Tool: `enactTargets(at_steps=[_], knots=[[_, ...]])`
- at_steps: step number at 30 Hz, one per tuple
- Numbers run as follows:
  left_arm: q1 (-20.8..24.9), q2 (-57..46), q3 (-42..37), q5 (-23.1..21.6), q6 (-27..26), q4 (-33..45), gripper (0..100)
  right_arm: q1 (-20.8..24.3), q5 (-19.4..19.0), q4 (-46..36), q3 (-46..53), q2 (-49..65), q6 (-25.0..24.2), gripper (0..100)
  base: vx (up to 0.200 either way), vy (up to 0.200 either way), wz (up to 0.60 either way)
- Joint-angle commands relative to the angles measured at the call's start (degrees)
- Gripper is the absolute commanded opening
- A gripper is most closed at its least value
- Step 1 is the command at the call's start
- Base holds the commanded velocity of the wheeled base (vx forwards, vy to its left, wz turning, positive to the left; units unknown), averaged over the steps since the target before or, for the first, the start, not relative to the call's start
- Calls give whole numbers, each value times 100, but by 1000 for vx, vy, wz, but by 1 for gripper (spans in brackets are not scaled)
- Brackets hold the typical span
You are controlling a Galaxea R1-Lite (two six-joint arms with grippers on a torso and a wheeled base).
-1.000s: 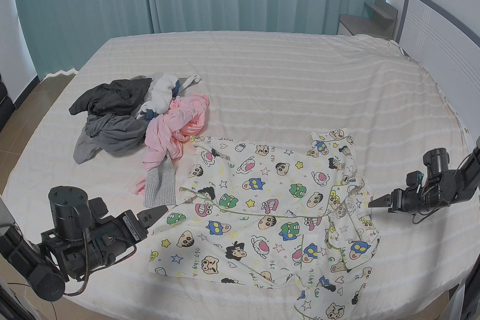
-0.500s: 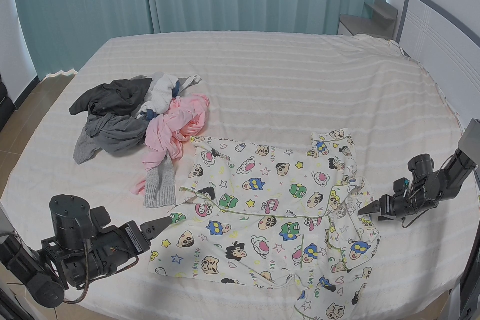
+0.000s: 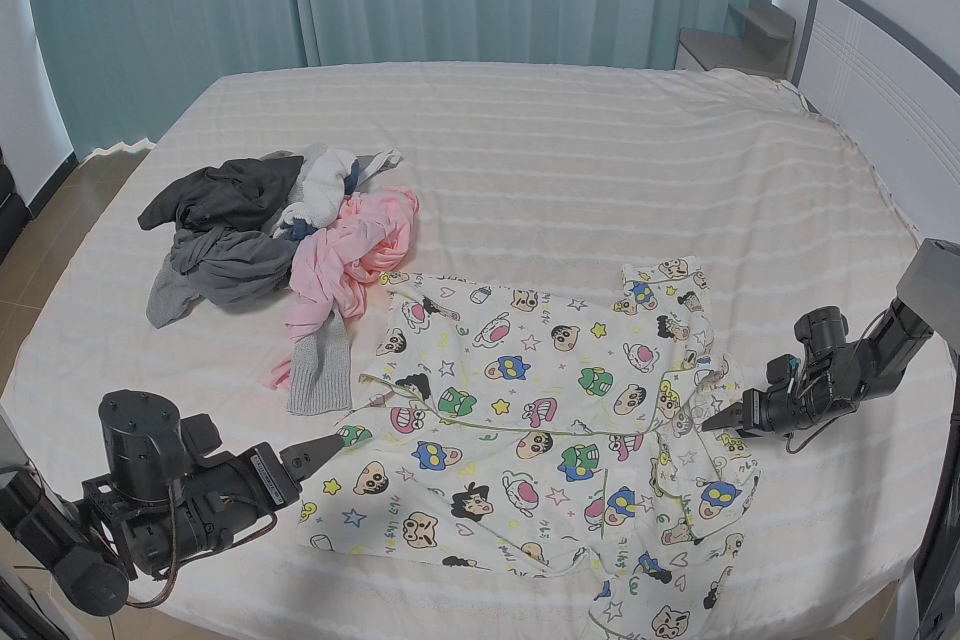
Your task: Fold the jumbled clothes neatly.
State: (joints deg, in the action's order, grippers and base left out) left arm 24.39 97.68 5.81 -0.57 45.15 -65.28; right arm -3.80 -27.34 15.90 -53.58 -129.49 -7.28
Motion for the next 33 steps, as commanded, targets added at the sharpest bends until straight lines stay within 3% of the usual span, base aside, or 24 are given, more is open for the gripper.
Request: enactTargets(at_steps=[1, 13, 27, 33], knots=[[-5, 14, 7, 5, 2, -11, 100, -15, 10, 10, 5, -59, -2, 0, 0, 0, 0], [4, 14, 7, 13, -7, -2, 100, -129, 45, 10, 76, 328, -2, 0, 0, 0, 0], [4, -4, -1, 31, -7, -11, 100, -437, 862, 71, -100, 512, 95, 0, 0, 0, 0], [4, -4, -10, 31, -7, -2, 100, -569, 1029, 54, -232, 451, 253, 0, 0, 0, 0]])
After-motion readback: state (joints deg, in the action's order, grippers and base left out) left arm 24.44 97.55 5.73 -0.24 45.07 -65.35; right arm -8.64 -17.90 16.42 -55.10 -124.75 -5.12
